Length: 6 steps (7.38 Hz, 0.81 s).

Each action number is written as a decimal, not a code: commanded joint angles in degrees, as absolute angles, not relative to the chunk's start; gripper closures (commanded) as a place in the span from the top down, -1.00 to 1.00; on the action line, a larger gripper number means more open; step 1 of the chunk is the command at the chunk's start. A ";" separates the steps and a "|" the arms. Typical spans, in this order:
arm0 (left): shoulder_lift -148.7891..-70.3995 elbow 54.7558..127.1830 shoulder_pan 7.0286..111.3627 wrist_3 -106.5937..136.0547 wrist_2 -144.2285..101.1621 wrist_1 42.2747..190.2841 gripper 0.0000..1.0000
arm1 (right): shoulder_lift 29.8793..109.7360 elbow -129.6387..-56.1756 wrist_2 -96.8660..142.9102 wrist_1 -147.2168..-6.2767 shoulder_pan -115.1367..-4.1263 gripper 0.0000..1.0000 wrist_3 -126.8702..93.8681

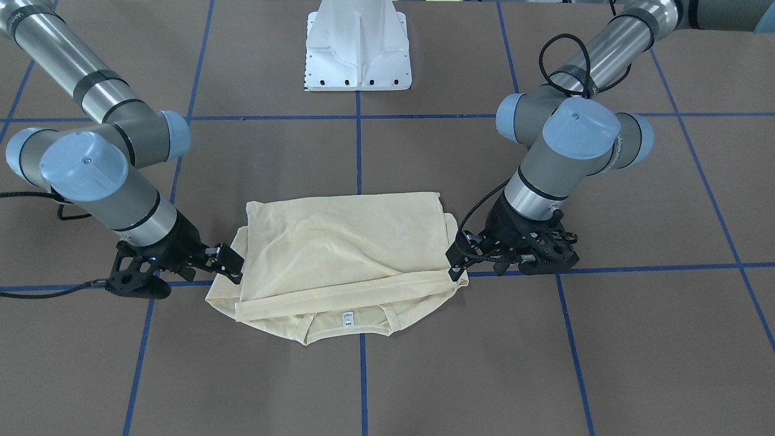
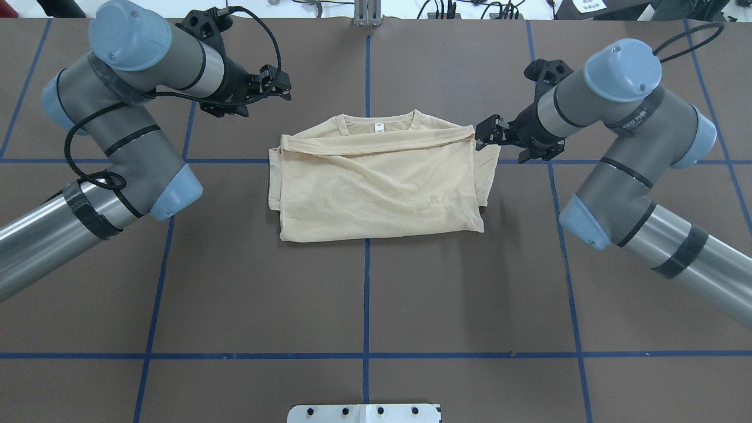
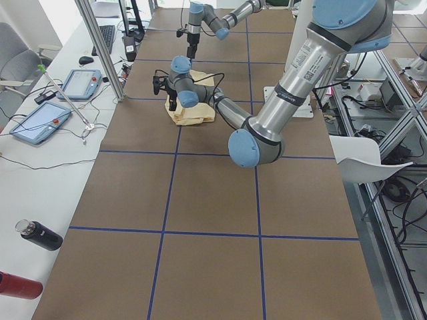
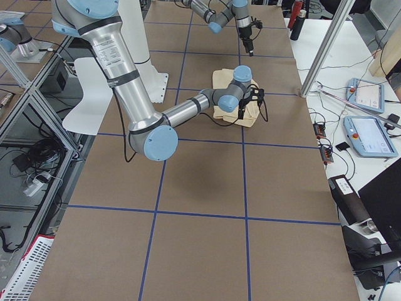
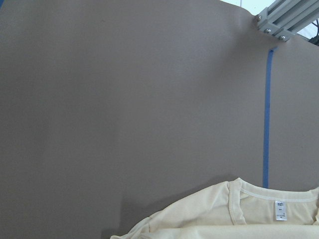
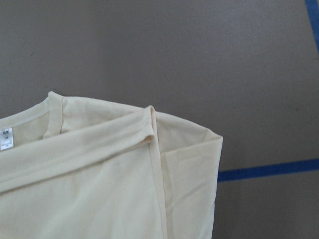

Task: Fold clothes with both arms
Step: 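Release the hem and raise the left gripper while the right moves to the near corner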

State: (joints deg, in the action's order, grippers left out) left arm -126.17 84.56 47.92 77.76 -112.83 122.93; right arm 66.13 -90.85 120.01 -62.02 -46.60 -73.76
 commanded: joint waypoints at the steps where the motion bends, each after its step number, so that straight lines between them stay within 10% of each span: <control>1: -126.30 86.13 47.81 79.71 -111.89 121.82 0.99 | 68.46 -94.22 117.35 -61.96 -41.16 1.00 -80.64; 6: -126.12 86.22 47.81 79.72 -111.88 121.73 0.99 | 68.03 -94.13 114.52 -65.38 -34.98 0.65 -80.86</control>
State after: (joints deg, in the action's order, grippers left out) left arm -126.13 86.19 47.81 79.71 -111.89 121.74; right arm 68.14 -93.89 114.45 -64.21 -35.23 -80.83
